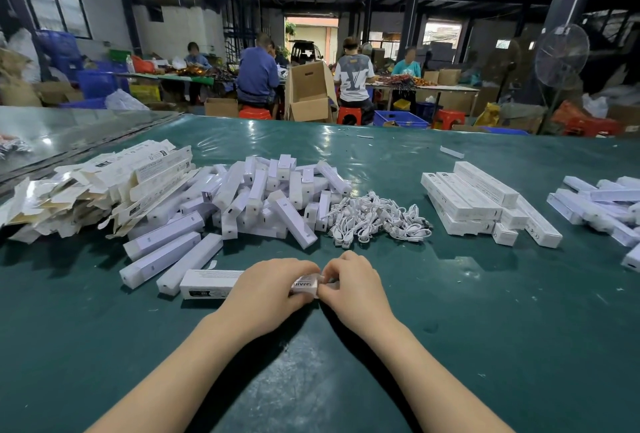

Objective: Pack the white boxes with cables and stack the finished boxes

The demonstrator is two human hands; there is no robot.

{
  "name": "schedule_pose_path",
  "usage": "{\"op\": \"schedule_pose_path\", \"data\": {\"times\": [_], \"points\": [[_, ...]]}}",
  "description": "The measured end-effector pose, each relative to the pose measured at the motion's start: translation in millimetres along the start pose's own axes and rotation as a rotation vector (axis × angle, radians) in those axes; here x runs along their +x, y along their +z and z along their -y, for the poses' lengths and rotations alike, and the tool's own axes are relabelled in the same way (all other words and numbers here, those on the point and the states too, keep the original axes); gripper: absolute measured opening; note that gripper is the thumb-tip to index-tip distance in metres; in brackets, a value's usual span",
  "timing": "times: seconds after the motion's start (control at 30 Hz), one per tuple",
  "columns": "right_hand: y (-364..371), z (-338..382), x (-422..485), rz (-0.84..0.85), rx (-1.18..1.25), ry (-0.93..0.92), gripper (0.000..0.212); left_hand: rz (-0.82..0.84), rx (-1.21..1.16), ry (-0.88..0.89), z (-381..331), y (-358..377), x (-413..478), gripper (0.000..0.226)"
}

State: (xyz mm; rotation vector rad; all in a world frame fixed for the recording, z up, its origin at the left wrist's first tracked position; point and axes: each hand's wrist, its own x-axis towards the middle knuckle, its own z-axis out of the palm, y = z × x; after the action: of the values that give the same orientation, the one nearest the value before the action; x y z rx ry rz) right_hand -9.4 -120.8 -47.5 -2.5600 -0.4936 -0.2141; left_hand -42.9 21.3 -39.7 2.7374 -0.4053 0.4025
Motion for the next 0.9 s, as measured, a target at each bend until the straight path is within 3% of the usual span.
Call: {"op": "schedule_pose_path", "data": {"times": [0.23, 0.4, 0.47, 0.73, 0.9], "points": [[-4.9, 5.6, 0.6, 0.049, 0.196, 0.027, 0.010, -0.052, -0.023, 0.049, -0.8, -3.7, -3.3, 0.024], [-17.1, 12.0, -1.0, 0.111, 0.965, 0.142, 0.023, -0.282, -0.031, 0.054, -1.1, -12.0, -3.8, 0.031], [-18.2, 11.8, -2.2, 0.106, 1.156, 0.205, 0.028, -0.310, -0.029, 0.093, -3.0, -12.8, -4.9, 0.032], [-15.8, 11.8, -5.6, 0.057, 0.902, 0.086, 0.021, -0.320, -0.037, 0.069, -4.4, -10.9, -4.5, 0.034], [-15.3, 12.0, -6.9, -0.091, 0.786, 0.050, 0.024, -0.315, -0.085, 0.071, -6.5, -8.4, -4.5, 0.035]]}}
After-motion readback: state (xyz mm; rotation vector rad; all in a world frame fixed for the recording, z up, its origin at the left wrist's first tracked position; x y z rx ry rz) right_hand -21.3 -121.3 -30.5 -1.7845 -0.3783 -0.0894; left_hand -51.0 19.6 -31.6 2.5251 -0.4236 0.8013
